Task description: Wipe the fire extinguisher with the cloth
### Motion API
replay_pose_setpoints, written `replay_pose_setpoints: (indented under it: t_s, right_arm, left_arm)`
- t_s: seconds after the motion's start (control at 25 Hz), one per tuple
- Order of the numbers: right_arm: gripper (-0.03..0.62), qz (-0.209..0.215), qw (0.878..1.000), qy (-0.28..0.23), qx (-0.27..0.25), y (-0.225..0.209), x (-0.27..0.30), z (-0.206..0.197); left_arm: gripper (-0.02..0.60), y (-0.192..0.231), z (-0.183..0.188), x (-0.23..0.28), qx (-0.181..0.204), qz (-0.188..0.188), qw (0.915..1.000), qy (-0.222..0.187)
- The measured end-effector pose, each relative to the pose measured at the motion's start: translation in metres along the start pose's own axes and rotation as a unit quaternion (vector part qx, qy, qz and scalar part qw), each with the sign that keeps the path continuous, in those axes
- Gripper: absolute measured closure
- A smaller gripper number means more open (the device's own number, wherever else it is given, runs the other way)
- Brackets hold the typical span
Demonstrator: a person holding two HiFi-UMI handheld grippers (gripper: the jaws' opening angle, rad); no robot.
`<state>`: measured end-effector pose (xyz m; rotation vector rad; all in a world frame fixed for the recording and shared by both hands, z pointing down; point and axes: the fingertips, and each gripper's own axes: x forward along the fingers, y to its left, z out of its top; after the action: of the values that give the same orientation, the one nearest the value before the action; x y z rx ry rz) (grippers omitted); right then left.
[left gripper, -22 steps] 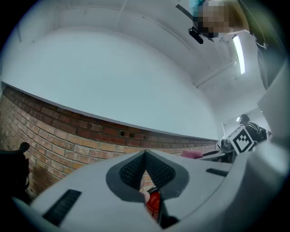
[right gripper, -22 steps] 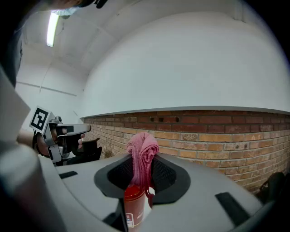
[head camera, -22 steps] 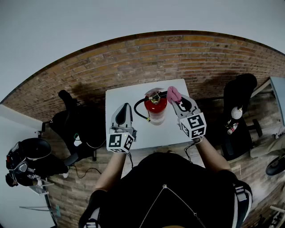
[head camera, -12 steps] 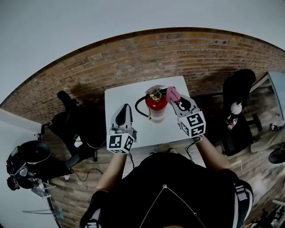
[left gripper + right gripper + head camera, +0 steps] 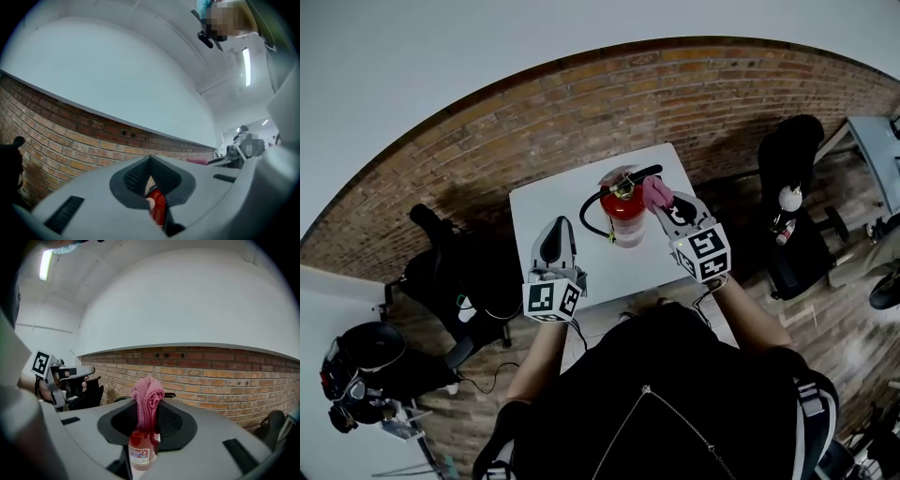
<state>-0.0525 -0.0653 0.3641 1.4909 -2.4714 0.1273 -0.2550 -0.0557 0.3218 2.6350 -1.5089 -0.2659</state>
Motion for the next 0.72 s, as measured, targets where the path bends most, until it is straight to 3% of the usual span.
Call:
replay_pose_setpoints:
  t_s: [0.44, 0.72]
  right_arm:
    - [0.484, -0.032, 0.999, -0.012, 0.027, -0.027, -0.031, -0.009]
    - [0.484, -0.016, 1.000, -0.020, 0.016, -0.062, -0.025, -0.012]
  left_arm:
    - [0.571, -0.030, -0.014, 0.010, -0.001, -0.038, 0.9992, 0.008]
    - [0.571, -0.046, -0.018, 0.031, 0.014, -0.017, 0.9997, 0.007]
